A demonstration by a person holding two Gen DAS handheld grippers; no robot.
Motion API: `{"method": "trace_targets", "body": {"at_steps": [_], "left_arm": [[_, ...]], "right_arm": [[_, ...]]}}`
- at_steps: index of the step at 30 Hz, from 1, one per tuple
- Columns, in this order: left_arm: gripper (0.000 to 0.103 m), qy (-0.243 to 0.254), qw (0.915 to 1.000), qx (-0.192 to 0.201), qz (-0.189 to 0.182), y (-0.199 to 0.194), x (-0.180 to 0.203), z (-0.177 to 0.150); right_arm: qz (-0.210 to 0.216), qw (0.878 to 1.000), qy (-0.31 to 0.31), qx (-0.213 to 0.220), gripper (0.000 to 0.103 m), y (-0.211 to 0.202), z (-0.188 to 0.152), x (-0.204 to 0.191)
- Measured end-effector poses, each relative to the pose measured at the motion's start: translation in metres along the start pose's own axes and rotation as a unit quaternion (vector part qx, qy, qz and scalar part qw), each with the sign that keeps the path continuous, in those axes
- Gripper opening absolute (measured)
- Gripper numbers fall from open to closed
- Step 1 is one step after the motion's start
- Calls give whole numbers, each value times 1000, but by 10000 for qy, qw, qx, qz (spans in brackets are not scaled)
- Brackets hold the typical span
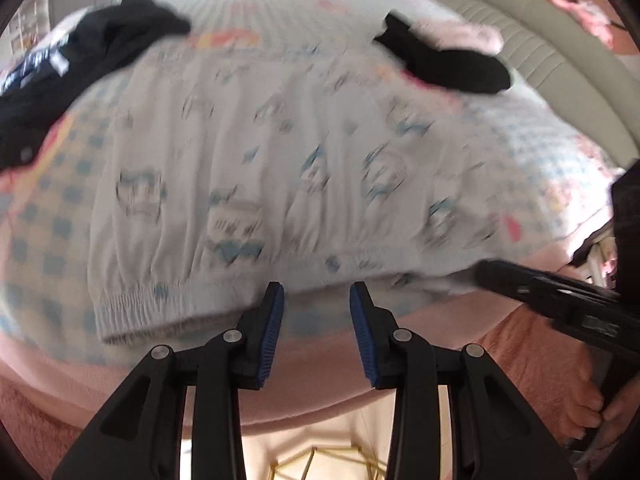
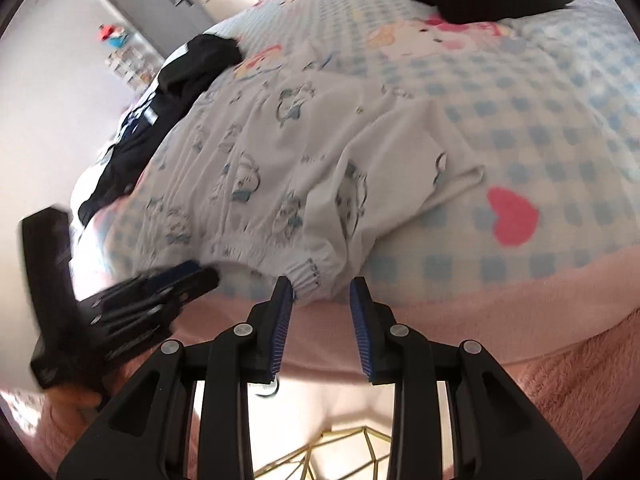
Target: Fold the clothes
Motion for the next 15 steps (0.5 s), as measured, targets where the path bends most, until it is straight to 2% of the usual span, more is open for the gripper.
{"method": "trace_targets", "body": {"at_steps": [2,4,8,11,15], "left_arm": [[36,14,9997,233,-119,-10,6,10],[36,-26,9993,275,-235,-10,12,18],[37,184,9995,137,-208,10,30,25],[36,391,9991,-187,-25,30,40,17],[36,549,9977,-390,115,37,41,3]], "right_arm": [[59,9999,44,116,30,-2,3,0],[131,9996,65,233,30,-3,7,-2],[95,9988,87,474,30,-8,14,-2],[-134,9994,88,315,30,4,18,4],[-336,9990,70,-291,30,29,-1,19]]}}
Point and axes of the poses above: each gripper's, at about its wrist camera, not at the fingertips, and y roughly the way its jaws point, x to its right, z to its top, the point moved 8 cm from there along y, roughly the way its jaws point, and after that the axes turned 13 degrees about z, right-handed, at the moved point
